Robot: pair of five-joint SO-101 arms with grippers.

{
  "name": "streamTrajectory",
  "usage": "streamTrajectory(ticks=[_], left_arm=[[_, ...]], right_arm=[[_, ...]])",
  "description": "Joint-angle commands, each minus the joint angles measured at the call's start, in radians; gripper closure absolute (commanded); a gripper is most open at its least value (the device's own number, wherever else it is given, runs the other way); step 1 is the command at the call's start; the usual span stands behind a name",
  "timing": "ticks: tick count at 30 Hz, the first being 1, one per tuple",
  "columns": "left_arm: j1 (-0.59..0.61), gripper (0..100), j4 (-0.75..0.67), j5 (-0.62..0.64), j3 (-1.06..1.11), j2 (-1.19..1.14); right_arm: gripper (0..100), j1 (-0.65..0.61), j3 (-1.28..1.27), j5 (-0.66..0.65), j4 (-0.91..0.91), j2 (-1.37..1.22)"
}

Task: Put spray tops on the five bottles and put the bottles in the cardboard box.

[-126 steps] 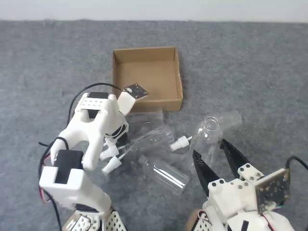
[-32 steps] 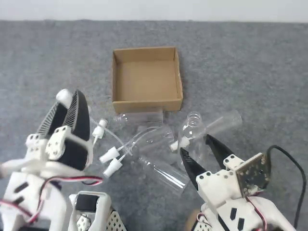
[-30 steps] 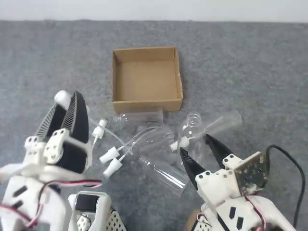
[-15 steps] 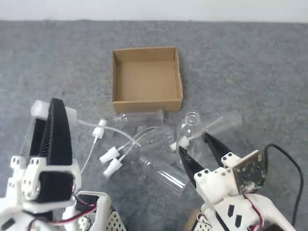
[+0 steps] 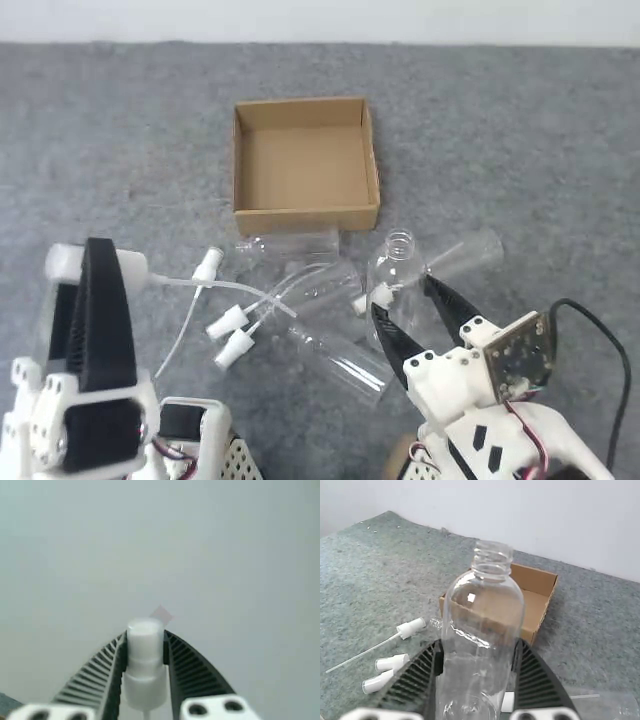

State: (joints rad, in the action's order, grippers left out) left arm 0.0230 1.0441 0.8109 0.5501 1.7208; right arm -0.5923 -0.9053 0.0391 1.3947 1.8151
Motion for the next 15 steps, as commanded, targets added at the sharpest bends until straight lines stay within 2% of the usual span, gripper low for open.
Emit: streamTrajectory(ticks=[1, 6, 15], left_arm=[[-0.003, 99, -0.029, 0.012, -0.008, -0.002], [-0.003, 99, -0.041, 0.020, -0.012, -0.002], [-0.003, 99, -0.144, 0.074, -0.010, -0.002]], right_arm=[[97.2, -0.018, 0.008, -0.018, -0.028, -0.001], [97.2, -0.110, 0.008, -0.018, -0.030, -0.001], [97.2, -0.116, 0.008, -0.018, -0.030, -0.001]])
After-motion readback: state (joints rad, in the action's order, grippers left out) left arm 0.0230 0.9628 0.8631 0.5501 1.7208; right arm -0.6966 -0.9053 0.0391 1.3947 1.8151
